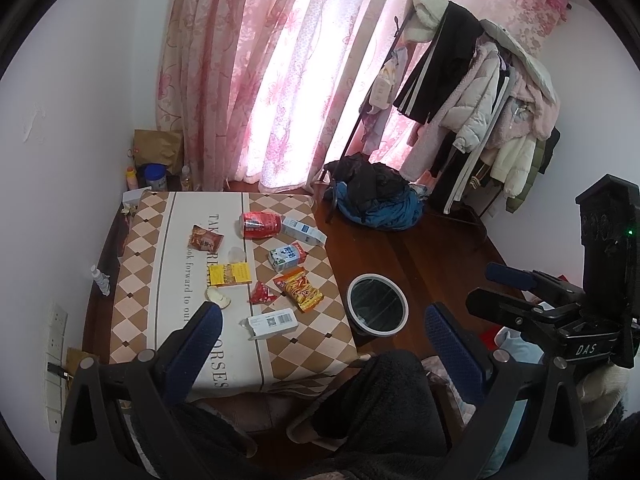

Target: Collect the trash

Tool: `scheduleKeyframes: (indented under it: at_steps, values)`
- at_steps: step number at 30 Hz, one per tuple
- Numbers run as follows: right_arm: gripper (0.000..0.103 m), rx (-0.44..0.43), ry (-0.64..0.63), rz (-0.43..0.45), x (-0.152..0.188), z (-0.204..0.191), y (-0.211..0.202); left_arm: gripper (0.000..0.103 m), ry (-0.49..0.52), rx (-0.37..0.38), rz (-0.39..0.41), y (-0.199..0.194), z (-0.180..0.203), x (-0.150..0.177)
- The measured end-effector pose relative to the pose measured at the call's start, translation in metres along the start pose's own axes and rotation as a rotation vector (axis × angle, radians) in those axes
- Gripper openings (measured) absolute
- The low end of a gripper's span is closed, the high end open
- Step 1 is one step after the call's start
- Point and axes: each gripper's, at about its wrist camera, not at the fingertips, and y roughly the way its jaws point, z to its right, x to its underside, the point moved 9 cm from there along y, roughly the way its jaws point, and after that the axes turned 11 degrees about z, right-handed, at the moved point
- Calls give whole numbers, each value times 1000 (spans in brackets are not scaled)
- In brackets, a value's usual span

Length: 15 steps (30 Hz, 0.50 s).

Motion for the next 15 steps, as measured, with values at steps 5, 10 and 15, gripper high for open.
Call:
scheduleKeyframes:
  at_steps: [5, 10, 15]
  values:
    - [103, -5, -3, -2, 2, 1, -1, 103, -1, -6, -1, -3, -3, -5]
    - [103, -4, -5, -2, 4, 0, 0, 103, 0, -7, -1, -3, -4, -1]
    - [103, -5, -7, 1, 3, 0, 0, 103, -1, -7, -1, -3, -4, -1]
